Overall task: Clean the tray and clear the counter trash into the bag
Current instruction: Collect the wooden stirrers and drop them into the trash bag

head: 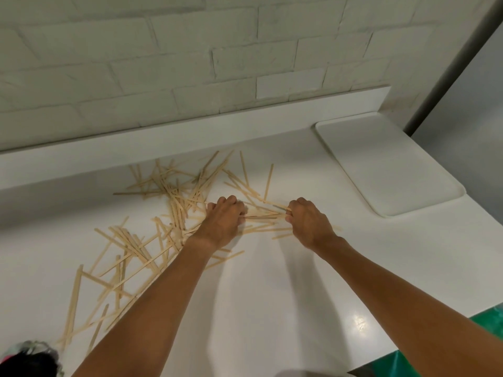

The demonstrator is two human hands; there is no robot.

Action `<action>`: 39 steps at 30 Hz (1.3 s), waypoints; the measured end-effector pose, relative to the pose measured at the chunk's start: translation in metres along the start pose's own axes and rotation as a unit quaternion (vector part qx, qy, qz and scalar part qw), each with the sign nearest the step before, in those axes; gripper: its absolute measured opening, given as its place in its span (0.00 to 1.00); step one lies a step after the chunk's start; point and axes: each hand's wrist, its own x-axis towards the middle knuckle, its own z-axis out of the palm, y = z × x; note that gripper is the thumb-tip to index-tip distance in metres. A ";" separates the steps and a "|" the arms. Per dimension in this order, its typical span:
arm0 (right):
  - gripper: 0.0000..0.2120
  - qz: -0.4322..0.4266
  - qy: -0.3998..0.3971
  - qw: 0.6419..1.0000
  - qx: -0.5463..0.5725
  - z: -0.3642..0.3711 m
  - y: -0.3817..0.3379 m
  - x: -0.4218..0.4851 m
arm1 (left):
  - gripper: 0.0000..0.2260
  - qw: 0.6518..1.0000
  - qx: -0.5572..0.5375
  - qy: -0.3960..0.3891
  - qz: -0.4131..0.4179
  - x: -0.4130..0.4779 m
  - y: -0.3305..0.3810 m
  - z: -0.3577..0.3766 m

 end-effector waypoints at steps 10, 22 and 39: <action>0.08 0.021 0.004 1.000 -0.004 -0.013 0.006 -0.013 | 0.12 0.997 -0.072 -0.030 -0.008 -0.007 0.000 -0.003; 0.12 0.051 0.060 0.984 0.160 -0.039 0.021 -0.026 | 0.08 0.996 -0.077 0.034 0.003 0.001 0.019 -0.016; 0.10 0.134 0.077 0.863 0.480 -0.098 0.118 -0.109 | 0.13 0.955 -0.256 0.110 0.107 0.038 0.156 -0.013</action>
